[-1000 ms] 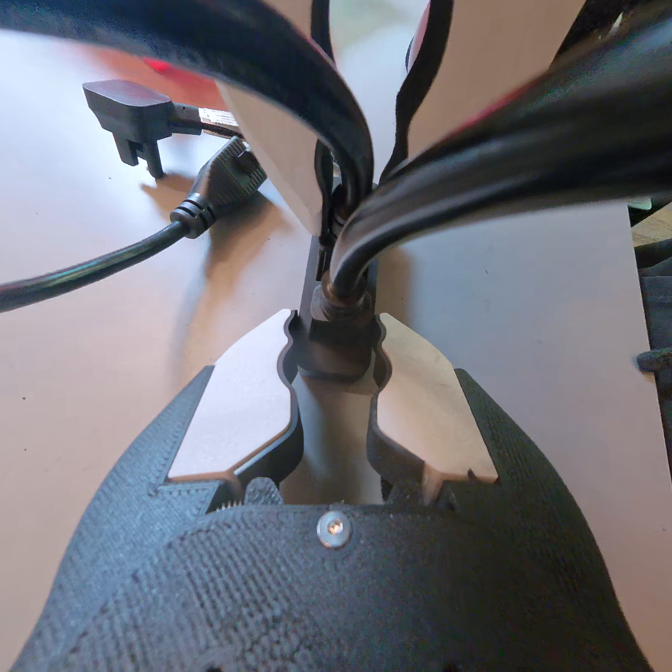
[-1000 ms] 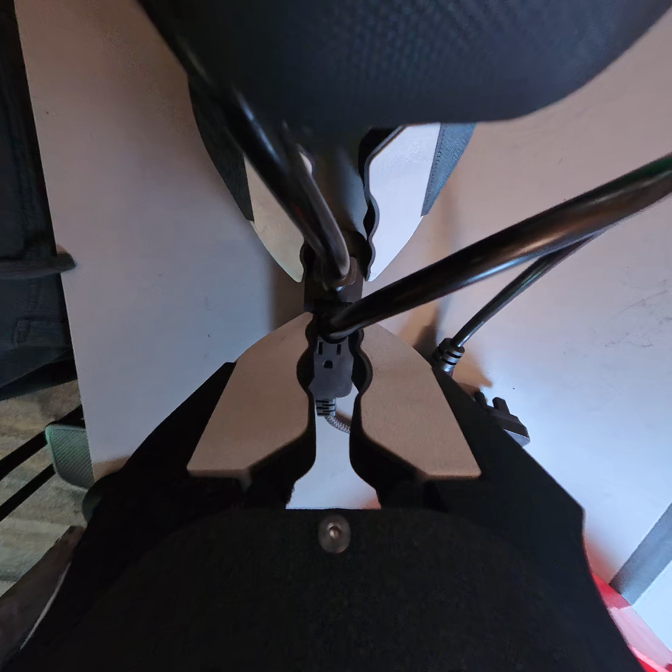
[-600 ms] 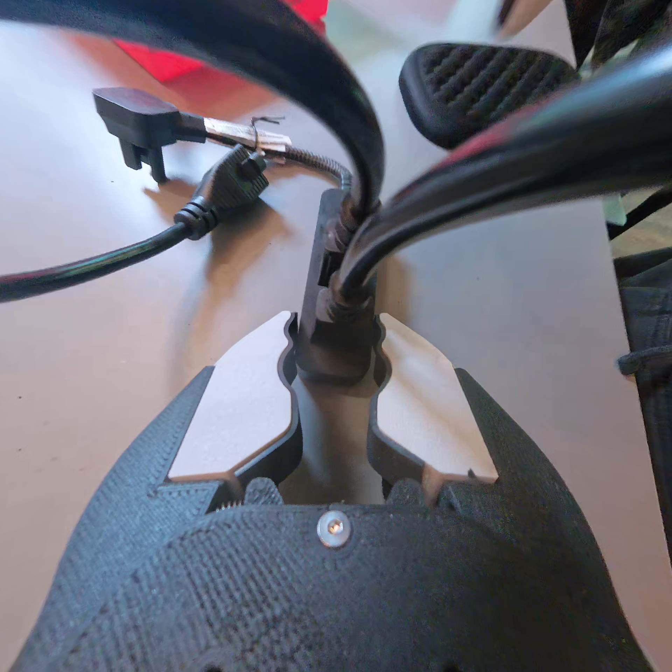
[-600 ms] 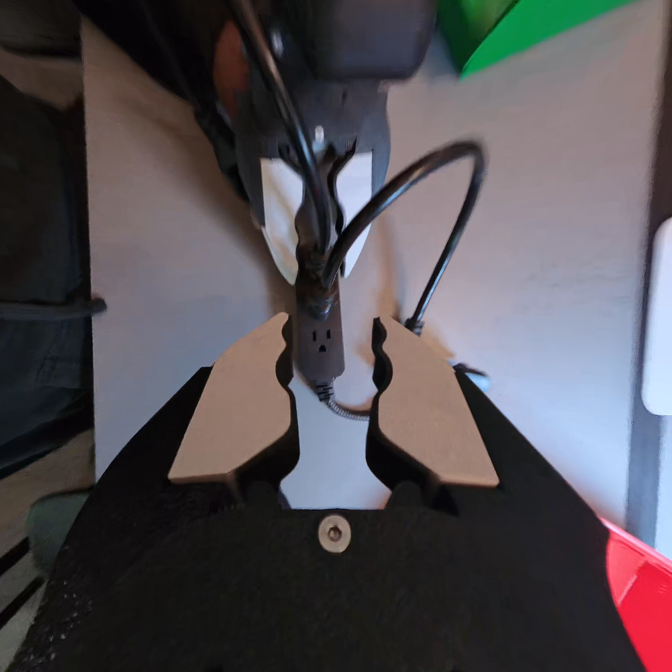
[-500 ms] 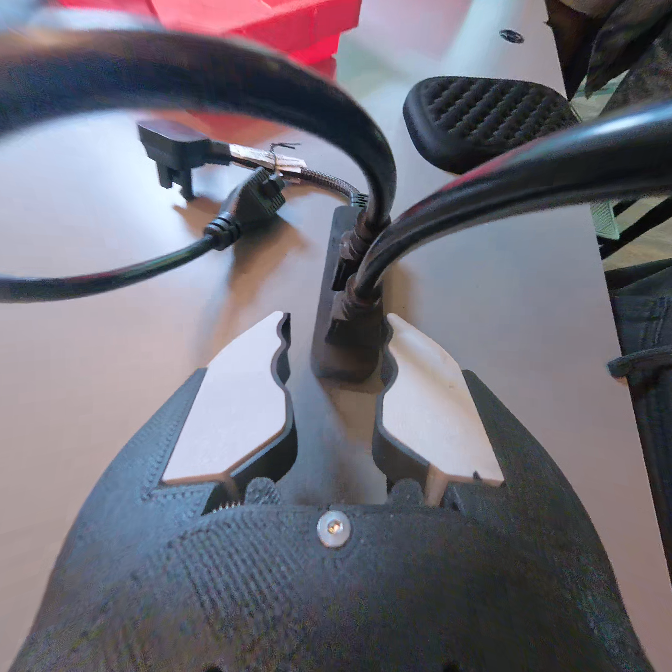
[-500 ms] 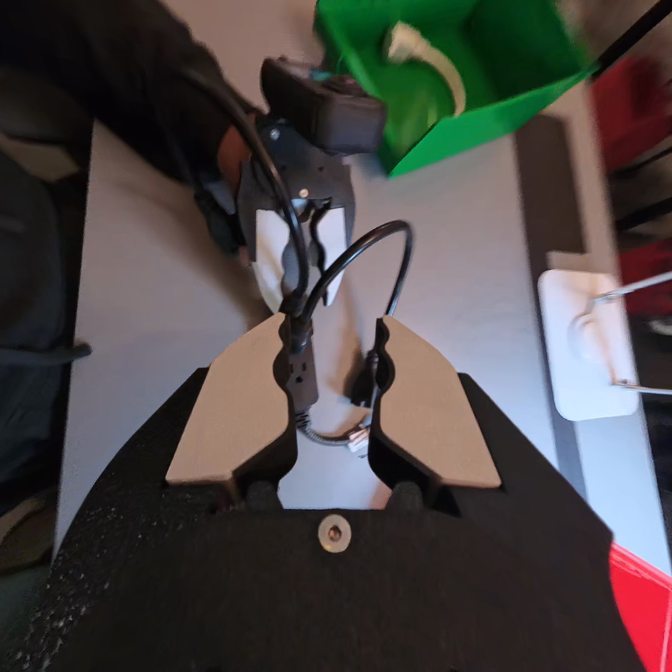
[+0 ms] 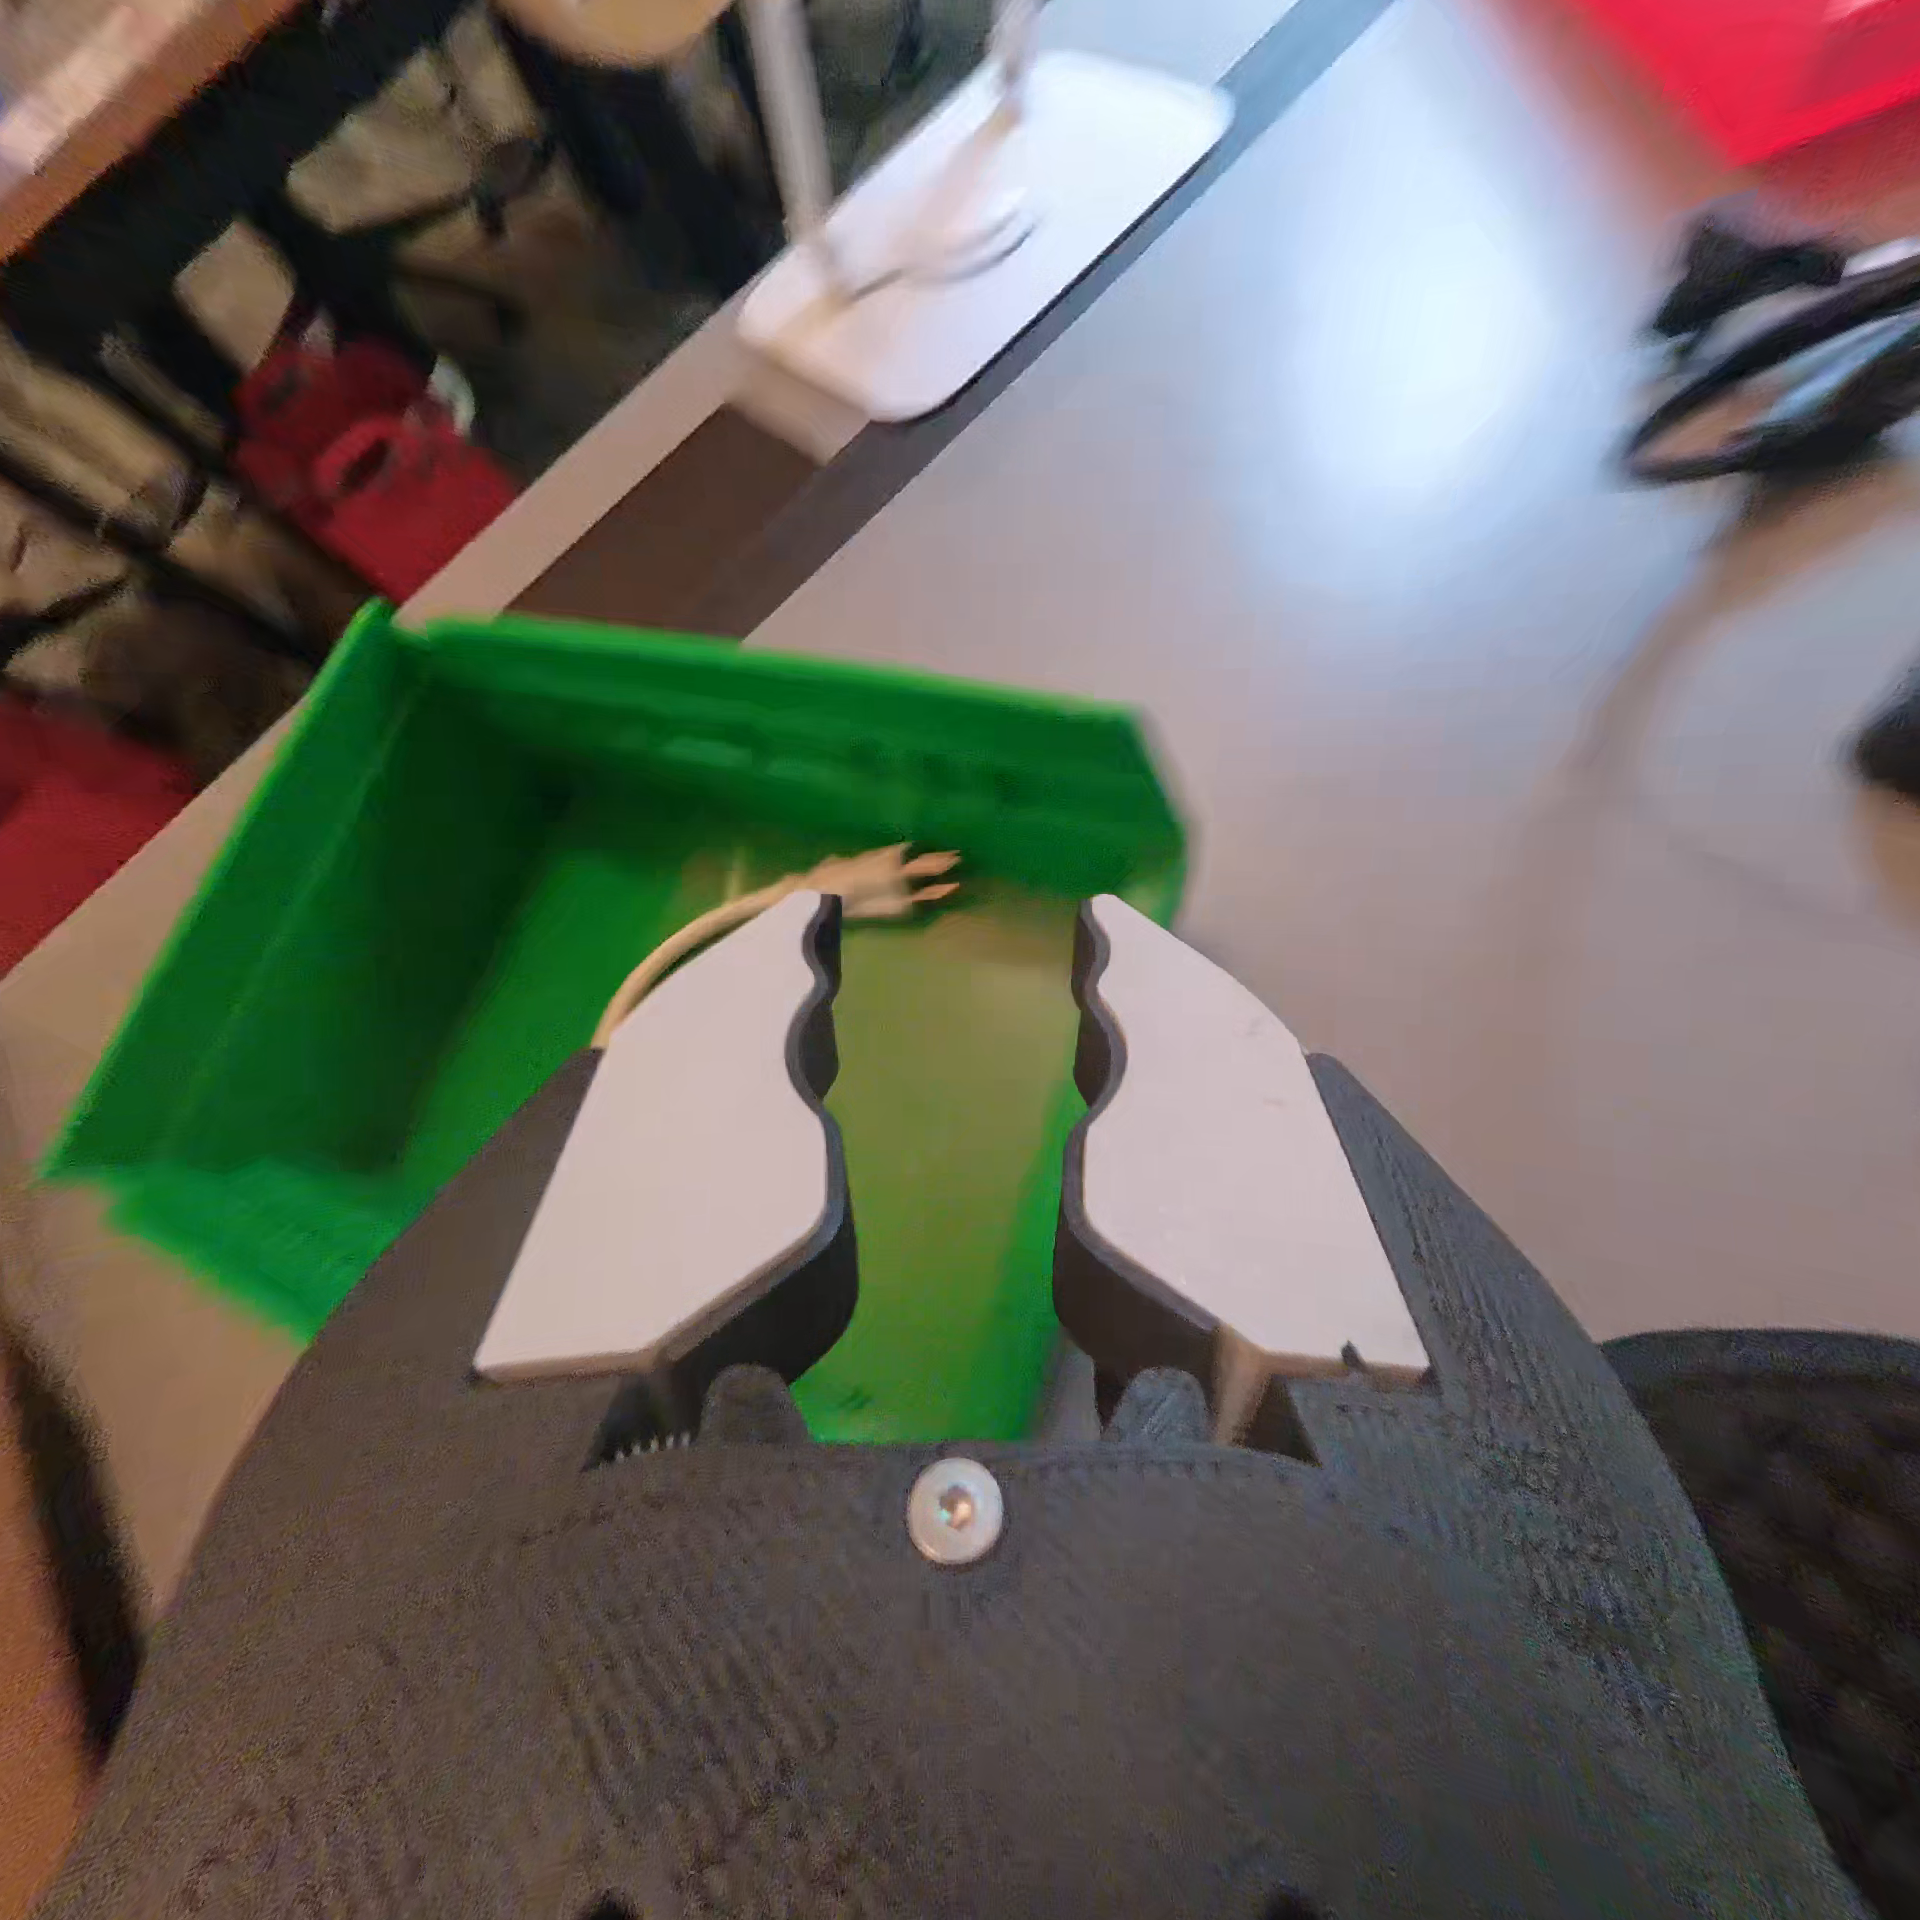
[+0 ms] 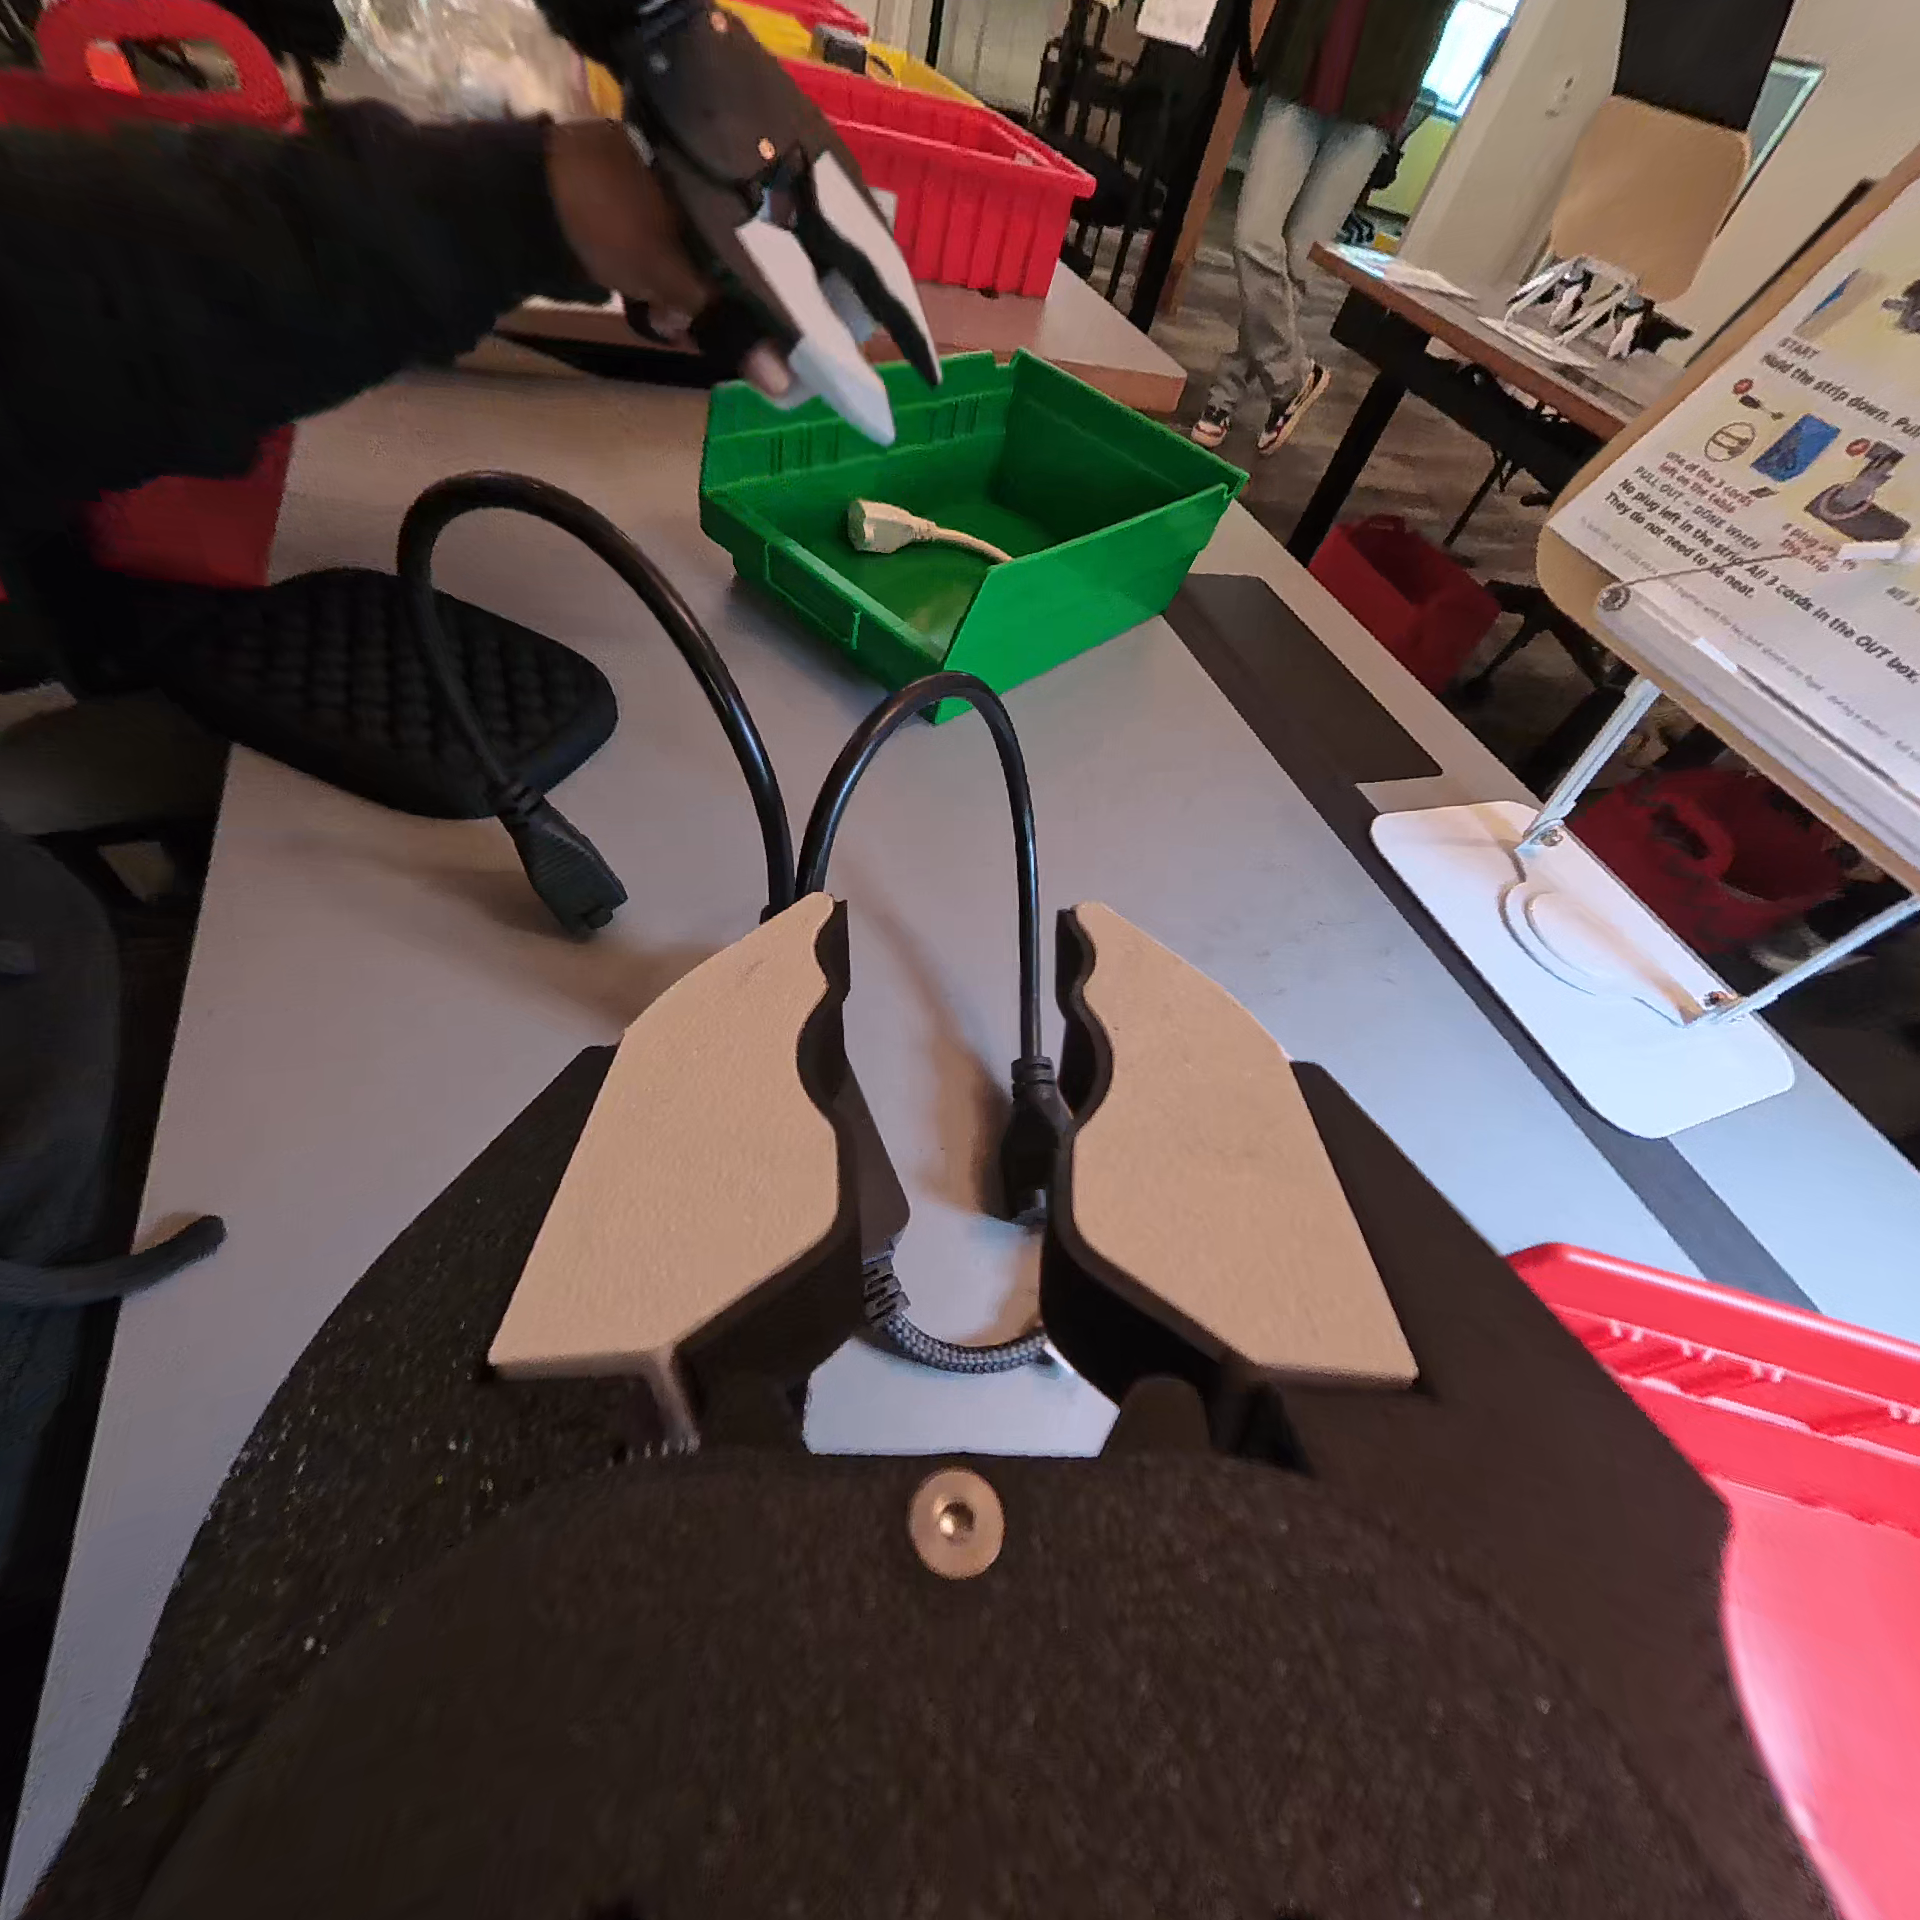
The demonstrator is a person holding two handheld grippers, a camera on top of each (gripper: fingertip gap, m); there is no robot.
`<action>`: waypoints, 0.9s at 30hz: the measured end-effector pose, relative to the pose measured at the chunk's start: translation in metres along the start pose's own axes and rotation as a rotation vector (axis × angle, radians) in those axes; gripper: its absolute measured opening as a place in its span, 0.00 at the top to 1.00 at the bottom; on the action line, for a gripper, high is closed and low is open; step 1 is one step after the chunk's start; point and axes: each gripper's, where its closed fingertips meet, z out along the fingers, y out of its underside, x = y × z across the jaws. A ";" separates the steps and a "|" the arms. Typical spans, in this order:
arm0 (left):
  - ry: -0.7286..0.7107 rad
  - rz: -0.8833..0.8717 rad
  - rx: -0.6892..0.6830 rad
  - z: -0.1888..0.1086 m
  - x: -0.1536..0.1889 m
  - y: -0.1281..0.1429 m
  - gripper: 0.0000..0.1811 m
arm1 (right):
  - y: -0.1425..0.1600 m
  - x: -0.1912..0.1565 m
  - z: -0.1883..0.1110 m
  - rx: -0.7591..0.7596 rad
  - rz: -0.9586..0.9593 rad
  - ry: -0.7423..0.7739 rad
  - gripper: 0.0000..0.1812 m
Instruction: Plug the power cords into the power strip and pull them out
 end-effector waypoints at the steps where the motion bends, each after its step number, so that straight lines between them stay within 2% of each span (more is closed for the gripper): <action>1: -0.027 -0.013 -0.066 0.001 -0.022 0.009 0.77 | 0.003 0.000 0.000 0.008 0.012 0.002 0.79; 5: -0.077 0.042 -0.302 0.027 -0.077 0.041 0.77 | 0.012 -0.005 0.004 0.042 0.049 -0.013 0.81; 8: -0.068 0.093 -0.505 0.058 -0.096 0.069 0.77 | 0.019 -0.008 0.007 0.039 0.042 -0.011 0.81; 11: -0.043 0.065 -0.688 0.085 -0.113 0.098 0.75 | 0.026 -0.009 0.007 0.027 0.052 -0.017 0.82; 14: -0.010 0.013 -0.833 0.100 -0.131 0.125 0.74 | 0.035 -0.005 0.002 0.014 0.066 -0.009 0.82; 18: 0.118 -0.140 -0.934 0.106 -0.131 0.141 0.73 | 0.044 0.006 -0.007 0.019 0.107 0.014 0.83; 21: 0.201 -0.206 -0.984 0.108 -0.123 0.143 0.74 | 0.048 0.014 -0.011 0.046 0.140 0.025 0.83; 27: 0.236 -0.252 -1.003 0.112 -0.125 0.142 0.77 | 0.049 0.017 -0.007 0.074 0.158 0.022 0.84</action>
